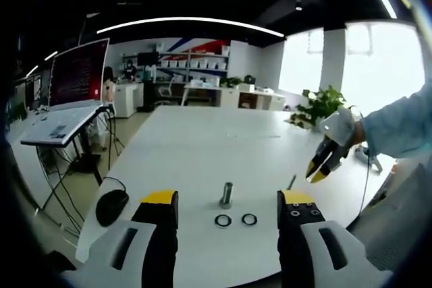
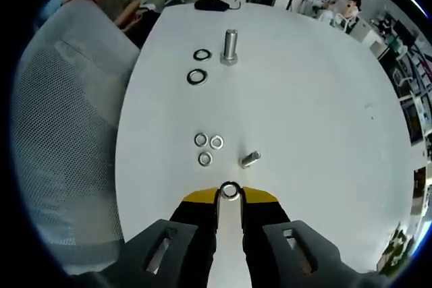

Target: Place the washer onto the threaded stud by aligning its center hole with the stud, sliding it down to the base, and recovering from edge contact or off-axis alignment until the washer reaches the visible bottom stop.

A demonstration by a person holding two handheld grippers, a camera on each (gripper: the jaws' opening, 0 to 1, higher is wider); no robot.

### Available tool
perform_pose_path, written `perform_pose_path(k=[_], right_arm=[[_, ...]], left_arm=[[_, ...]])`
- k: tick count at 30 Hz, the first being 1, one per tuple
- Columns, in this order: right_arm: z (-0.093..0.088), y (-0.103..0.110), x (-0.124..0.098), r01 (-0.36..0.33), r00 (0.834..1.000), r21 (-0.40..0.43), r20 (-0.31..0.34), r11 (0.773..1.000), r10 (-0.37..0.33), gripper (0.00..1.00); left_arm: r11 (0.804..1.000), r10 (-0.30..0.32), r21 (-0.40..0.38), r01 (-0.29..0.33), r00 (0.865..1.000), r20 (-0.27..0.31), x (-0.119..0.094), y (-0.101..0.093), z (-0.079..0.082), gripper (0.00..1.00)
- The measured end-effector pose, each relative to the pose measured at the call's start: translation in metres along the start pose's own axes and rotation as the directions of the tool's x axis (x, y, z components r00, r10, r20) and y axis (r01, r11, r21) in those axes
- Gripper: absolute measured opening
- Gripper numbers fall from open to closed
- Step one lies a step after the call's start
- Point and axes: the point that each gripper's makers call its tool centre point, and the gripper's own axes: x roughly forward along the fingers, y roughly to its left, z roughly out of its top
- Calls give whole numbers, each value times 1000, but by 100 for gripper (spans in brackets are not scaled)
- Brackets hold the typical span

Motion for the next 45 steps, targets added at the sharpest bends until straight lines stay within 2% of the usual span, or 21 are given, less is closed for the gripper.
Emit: perform_pose_path(k=[12,19,32,45], right_arm=[[14,-9,-9,19,1000,-41,2,999,-19,14],[27,-17,-6,30,999,-47,15,998,-30,14],[30,-24,8,29,1000,-69,-2,997,-29,14],[27,-22,20,-4,1000,-76,-24,997,2,14]], left_arm=[[1000,-4,3,4,1000,3,0,-1,1,57],[1000,-13,2,13,1000,-1,0,-3,0,57],[1000,-17,4,17,1000,-11,1,-3,-2,55],[1000,-19,4,19,1000,-24,2,-4,-4,55]])
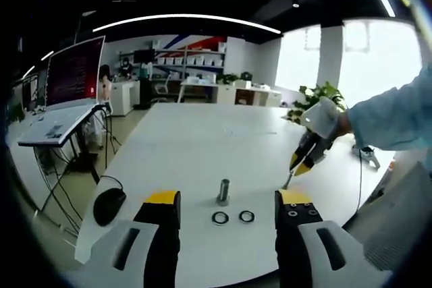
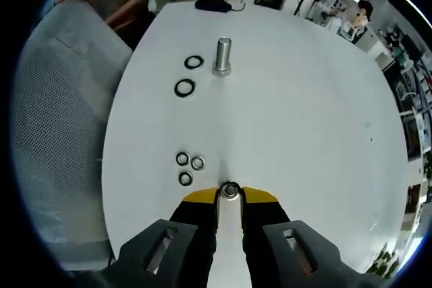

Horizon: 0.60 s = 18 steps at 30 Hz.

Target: Place the washer onto the threaded stud by aligning its center hole with the stud, sliding it down to the base, and recovering from edge contact or off-axis alignment until the washer reaches the visible bottom stop.

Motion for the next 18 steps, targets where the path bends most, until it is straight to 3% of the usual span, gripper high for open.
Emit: perform_pose_path(k=[8,18], right_arm=[[-5,2,5,-2,1000,-25,-25,1000,1,17],[-15,3,5,-7,999,32,-31,999,8,17]], left_arm=[[1000,2,-2,-2,1000,-1,0,0,0,55],[1000,3,-3,-3,1000,-3,0,1,-1,55]])
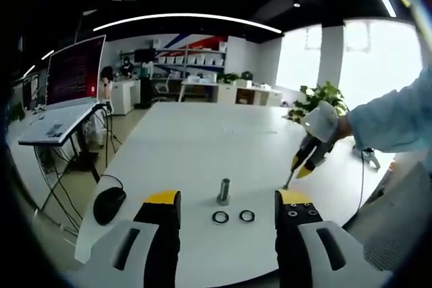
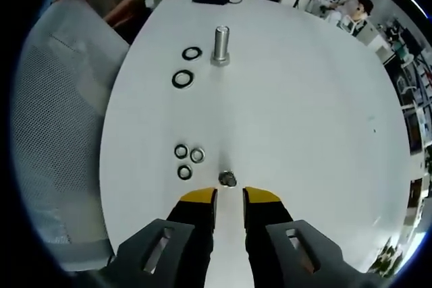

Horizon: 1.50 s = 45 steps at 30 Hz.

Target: Place the washer onto the threaded stud by aligning its center hole with the stud, sliding it down to the base, and recovering from edge contact or off-axis alignment until the washer reaches the visible bottom stop.

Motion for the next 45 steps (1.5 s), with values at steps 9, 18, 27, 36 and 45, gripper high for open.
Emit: perform_pose_path(k=[9,18,27,36,45], right_arm=[[-6,7,1,-12,1000,17,-5,1000,12,17],[-7,11,3,-21,1000,28,-3,999,22,17],[-8,14,4,-32,999,22,-12,999,32,17],[-6,19,3,-51,999,49,5,998,50,17],[-4,30,6,-87,996,47,5,995,87,17]], left_arm=[[1000,-2,2,2,1000,-3,0,0,-1,55],[1000,-2,2,2,1000,-4,0,0,-1,55],[1000,0,0,0,1000,-1,-1,0,0,55],[1000,-1,-2,1,1000,-2,0,0,0,55],[1000,-3,-3,3,1000,2,0,0,0,55]])
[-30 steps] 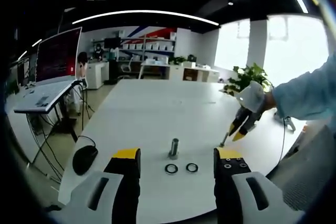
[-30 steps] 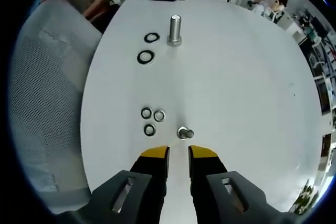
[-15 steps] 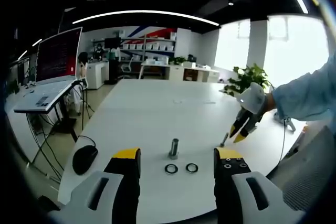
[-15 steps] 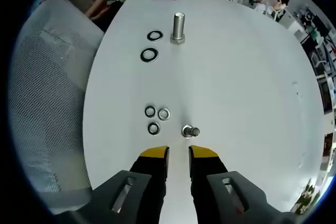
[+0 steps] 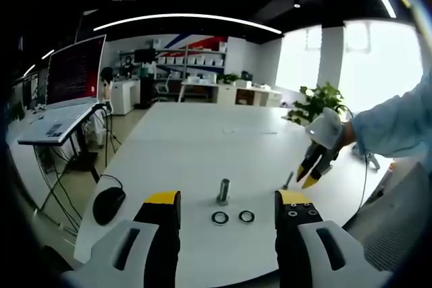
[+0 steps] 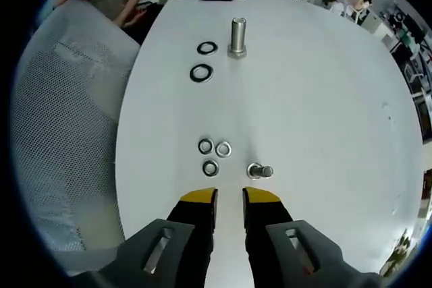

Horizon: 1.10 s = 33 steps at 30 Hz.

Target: Place the washer onto the threaded stud by aligning its center hole with the stud, sliding it down to the base, and recovering from edge contact or off-axis alignment until the washer reaches the visible bottom stop.

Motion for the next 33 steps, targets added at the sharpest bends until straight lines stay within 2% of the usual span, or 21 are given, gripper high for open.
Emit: perform_pose_path(k=[12,23,33], right_arm=[[-2,14,12,-26,1000,6,5,1000,26,17],[4,22,24,-20,1000,-8,10,1000,20,17],[6,21,31,-15,1000,46,17,999,15,18]], left_arm=[[1000,-2,2,2,1000,-8,0,-1,-2,55],[1000,1,17,-1,1000,-19,0,-1,-3,54],[1000,-1,11,2,999,-32,1,-1,-5,54]])
